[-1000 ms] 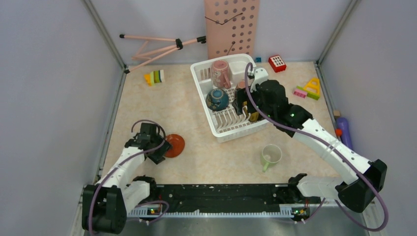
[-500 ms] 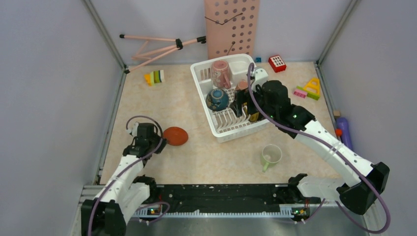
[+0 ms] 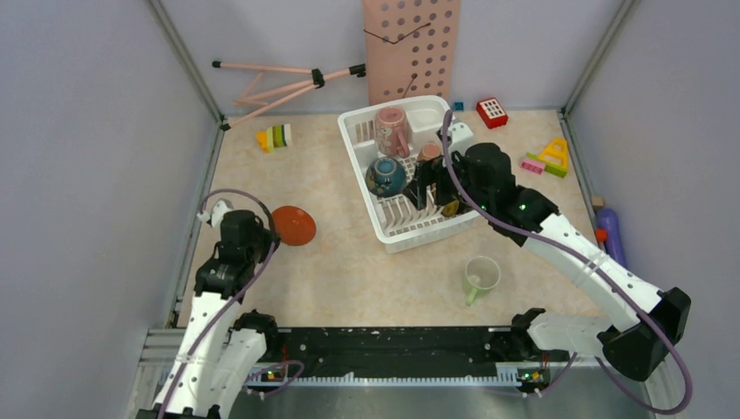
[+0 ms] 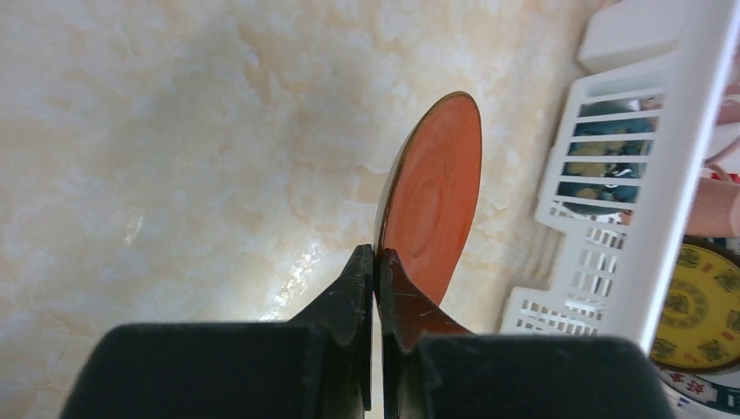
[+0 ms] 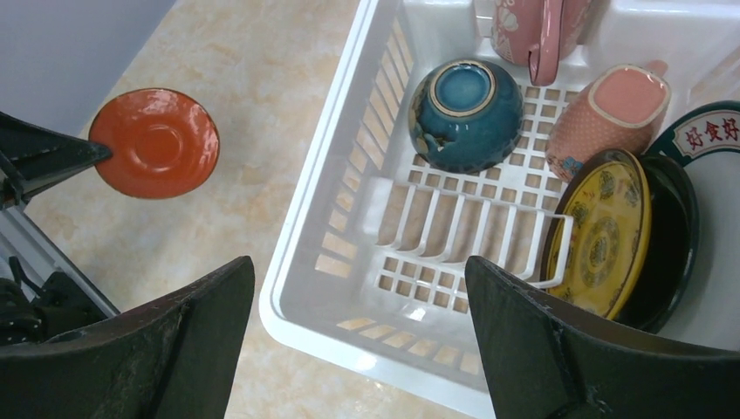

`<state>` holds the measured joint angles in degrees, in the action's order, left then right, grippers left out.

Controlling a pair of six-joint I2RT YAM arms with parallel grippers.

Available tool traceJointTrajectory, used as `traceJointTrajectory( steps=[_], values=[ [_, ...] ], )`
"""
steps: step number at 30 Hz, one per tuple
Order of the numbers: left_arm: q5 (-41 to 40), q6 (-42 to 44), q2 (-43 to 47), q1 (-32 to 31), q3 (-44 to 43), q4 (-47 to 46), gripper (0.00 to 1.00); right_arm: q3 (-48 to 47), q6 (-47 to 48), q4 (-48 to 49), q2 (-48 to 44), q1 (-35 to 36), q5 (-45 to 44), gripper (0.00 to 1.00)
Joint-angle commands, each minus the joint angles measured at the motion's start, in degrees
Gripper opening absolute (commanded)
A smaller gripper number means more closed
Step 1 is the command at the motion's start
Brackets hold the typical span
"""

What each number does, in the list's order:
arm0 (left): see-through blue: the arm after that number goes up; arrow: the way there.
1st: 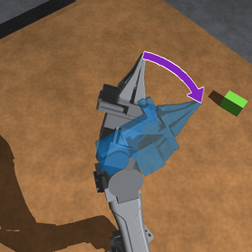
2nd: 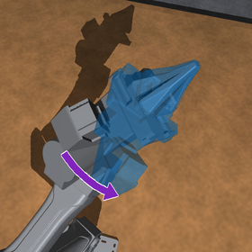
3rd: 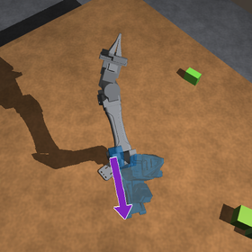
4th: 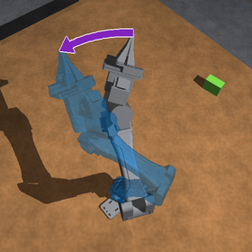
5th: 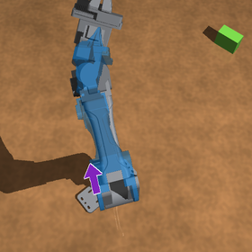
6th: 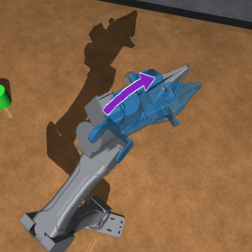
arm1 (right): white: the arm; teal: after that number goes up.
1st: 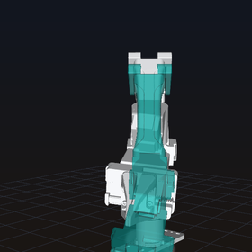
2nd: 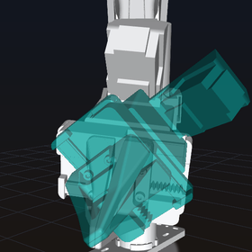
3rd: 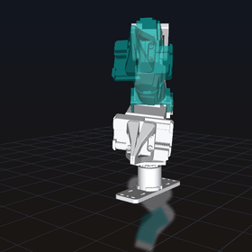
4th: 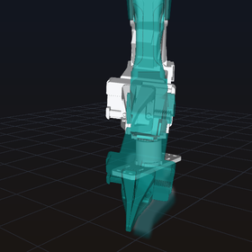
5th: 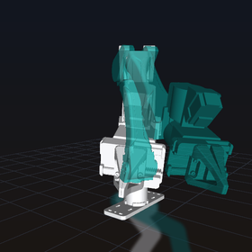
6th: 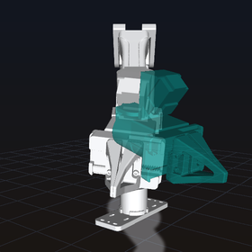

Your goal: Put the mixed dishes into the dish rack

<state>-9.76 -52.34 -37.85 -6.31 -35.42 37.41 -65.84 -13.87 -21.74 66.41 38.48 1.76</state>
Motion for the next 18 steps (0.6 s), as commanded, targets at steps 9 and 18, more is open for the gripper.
traceJointTrajectory(
  steps=[9,18],
  values=[
    [12.97,7.98,4.75,0.15,-14.51,-6.73,0.00,2.65,-7.62,11.53,-0.96,-0.25,10.42,0.88],
    [33.76,2.87,3.69,0.15,-8.68,-29.71,0.00,9.95,-20.48,30.36,-2.84,-0.25,19.58,0.78]
  ],
)
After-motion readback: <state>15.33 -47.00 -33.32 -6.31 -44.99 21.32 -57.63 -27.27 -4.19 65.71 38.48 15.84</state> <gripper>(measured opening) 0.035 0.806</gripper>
